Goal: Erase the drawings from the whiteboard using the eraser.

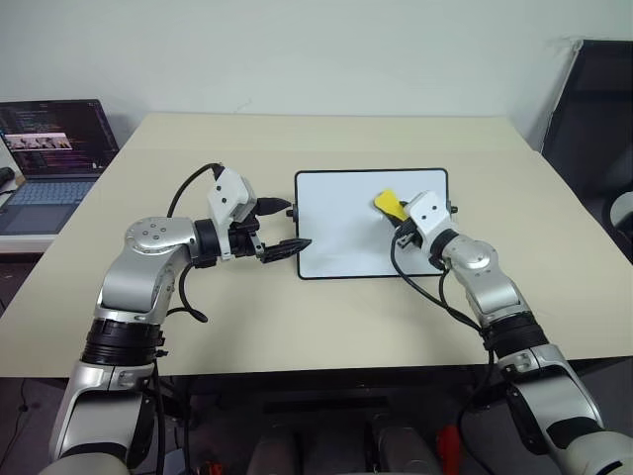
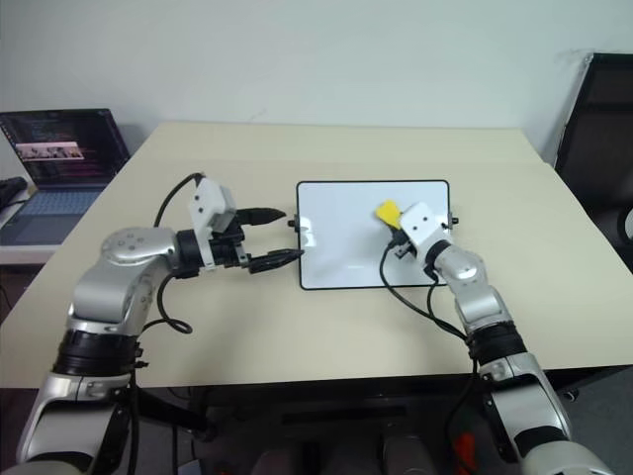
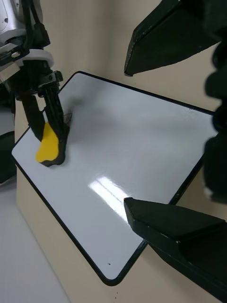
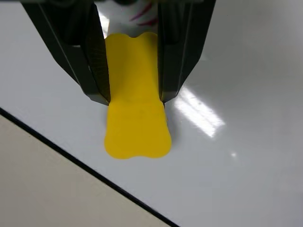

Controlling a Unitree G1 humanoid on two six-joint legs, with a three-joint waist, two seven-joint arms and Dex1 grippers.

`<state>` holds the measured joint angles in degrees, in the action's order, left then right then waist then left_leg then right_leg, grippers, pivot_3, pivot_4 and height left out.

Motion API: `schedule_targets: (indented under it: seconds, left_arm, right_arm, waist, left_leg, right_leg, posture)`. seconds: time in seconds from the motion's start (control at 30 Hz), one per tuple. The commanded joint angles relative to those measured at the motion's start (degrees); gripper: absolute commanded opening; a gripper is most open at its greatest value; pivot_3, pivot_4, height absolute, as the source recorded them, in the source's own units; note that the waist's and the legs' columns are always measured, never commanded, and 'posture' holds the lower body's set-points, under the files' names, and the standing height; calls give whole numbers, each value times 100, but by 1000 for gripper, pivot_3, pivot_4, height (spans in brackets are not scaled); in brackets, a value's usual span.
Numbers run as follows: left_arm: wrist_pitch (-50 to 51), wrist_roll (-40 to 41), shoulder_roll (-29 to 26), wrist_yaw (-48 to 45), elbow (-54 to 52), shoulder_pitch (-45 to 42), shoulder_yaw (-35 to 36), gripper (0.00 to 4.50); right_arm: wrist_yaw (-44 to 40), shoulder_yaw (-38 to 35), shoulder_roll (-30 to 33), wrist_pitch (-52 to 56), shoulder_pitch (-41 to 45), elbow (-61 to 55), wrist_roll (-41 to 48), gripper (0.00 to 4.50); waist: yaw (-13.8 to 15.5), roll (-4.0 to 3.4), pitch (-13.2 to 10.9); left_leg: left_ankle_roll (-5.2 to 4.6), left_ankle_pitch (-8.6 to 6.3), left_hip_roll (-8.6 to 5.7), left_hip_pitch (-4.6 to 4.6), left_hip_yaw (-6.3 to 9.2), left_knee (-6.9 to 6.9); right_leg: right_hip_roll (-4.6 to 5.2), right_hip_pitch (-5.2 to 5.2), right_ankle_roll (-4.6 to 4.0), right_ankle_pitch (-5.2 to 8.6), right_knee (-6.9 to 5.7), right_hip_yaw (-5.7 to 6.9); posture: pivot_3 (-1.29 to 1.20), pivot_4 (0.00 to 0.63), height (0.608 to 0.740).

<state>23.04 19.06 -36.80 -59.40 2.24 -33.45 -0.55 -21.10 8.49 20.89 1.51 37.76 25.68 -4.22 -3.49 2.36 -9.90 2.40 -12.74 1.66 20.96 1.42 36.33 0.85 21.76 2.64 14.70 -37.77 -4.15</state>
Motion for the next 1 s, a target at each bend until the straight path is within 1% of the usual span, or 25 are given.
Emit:
schedule_targets:
  seconds: [0.03,0.23,0.3,0.33,0.4,0.47,0.5,0.53,0.57,0.6,0.63,0.7,0.8,0.9,1.0]
  left_arm:
    - [-131,15,23,5,-73,-184,23,4500]
    - [-172,2,56,-20,6,-251,-4,4500]
    - [-188,-5,60,-27,28,-260,-6,4500]
    - [-194,-2,60,-29,31,-262,-6,4500]
    - [-193,14,39,-35,9,-260,11,4500]
    - [-188,34,-1,-52,-14,-247,45,4500]
    - [-185,38,-20,-55,-23,-237,60,4500]
    - [-185,40,-42,-56,-37,-219,78,4500]
    - [-179,47,-61,-49,-56,-197,98,4500]
    - [-174,53,-75,-40,-72,-174,115,4500]
    - [-169,60,-84,-35,-90,-148,125,4500]
    - [-163,66,-94,-32,-100,-109,125,4500]
    - [-162,54,-100,-46,-60,-104,101,4500]
    - [-163,3,-156,-146,34,-149,16,4500]
    - [-212,-44,-181,-227,156,-217,-18,4500]
  right_arm:
    - [316,-110,117,383,-148,673,-261,1039]
    - [456,-130,94,403,-117,684,-263,1038]
    - [353,-210,52,393,-144,520,-111,1038]
    - [219,-262,35,346,-172,366,19,1038]
    - [-445,-425,89,322,-341,-461,610,1038]
    - [-1113,-625,296,765,-576,-1478,1258,1035]
    - [-1364,-694,452,1034,-700,-1914,1487,1034]
    - [-1661,-784,715,1328,-879,-2443,1734,1022]
    - [-1930,-910,1015,1613,-1070,-2937,1981,1015]
    - [-2179,-1074,1349,1863,-1268,-3381,2200,1015]
    - [-2384,-1292,1692,2108,-1460,-3720,2416,1015]
    - [-2712,-1739,2339,2444,-1787,-4052,2679,1014]
    - [-3124,-2297,3210,2566,-2266,-4043,2653,1014]
    - [-3349,-2597,3784,2438,-2628,-3780,2455,1014]
    - [-3511,-2677,4130,2152,-2901,-3465,2188,1013]
  waist:
    - [1,1,1]
    - [7,3,1]
    - [7,2,1]
    - [7,2,1]
    - [20,-1,-2]
    - [27,-9,-9]
    - [30,-17,-13]
    - [38,-25,-18]
    - [50,-31,-21]
    - [78,-43,-29]
    - [101,-44,-30]
    - [160,-51,-34]
    - [204,-52,-35]
    - [188,-49,-37]
    - [179,-48,-40]
  left_leg:
    - [0,0,0,-2,1,0]
    - [0,0,0,-1,4,0]
    - [0,0,1,-1,7,0]
    - [0,0,2,0,9,0]
    - [0,0,4,5,11,-6]
    - [-3,1,4,29,7,-26]
    - [-3,2,3,56,3,-26]
    - [-3,1,1,113,3,-27]
    - [-2,1,-9,173,5,-26]
    - [-2,1,-12,224,5,-25]
    - [-2,0,-14,277,10,-24]
    - [-4,-8,-16,335,12,-28]
    - [-23,-32,-13,346,8,-29]
    - [-29,-37,-17,342,4,-23]
    - [-29,-37,-19,307,-3,-19]
  right_leg:
    - [1,1,0,0,4,0]
    - [19,1,0,0,15,0]
    - [23,1,1,0,19,-1]
    - [24,1,1,0,24,-1]
    - [25,1,1,0,41,0]
    - [24,2,5,-2,67,4]
    - [25,7,16,-9,64,4]
    - [25,54,24,-13,64,5]
    - [21,105,65,-38,62,10]
    - [20,163,48,-48,53,9]
    - [20,209,48,-49,52,18]
    - [17,258,48,-44,65,33]
    - [18,261,45,-32,84,39]
    - [19,255,45,-29,83,35]
    - [17,227,50,-22,80,28]
  posture:
    - [0,150,740]
    - [0,150,740]
    - [0,150,740]
    - [0,150,740]
    - [0,150,740]
    - [0,150,740]
    - [0,150,740]
    - [0,150,740]
    - [0,150,740]
    - [0,150,740]
    - [0,150,740]
    - [0,150,740]
    - [0,150,740]
    - [0,150,740]
    - [0,150,740]
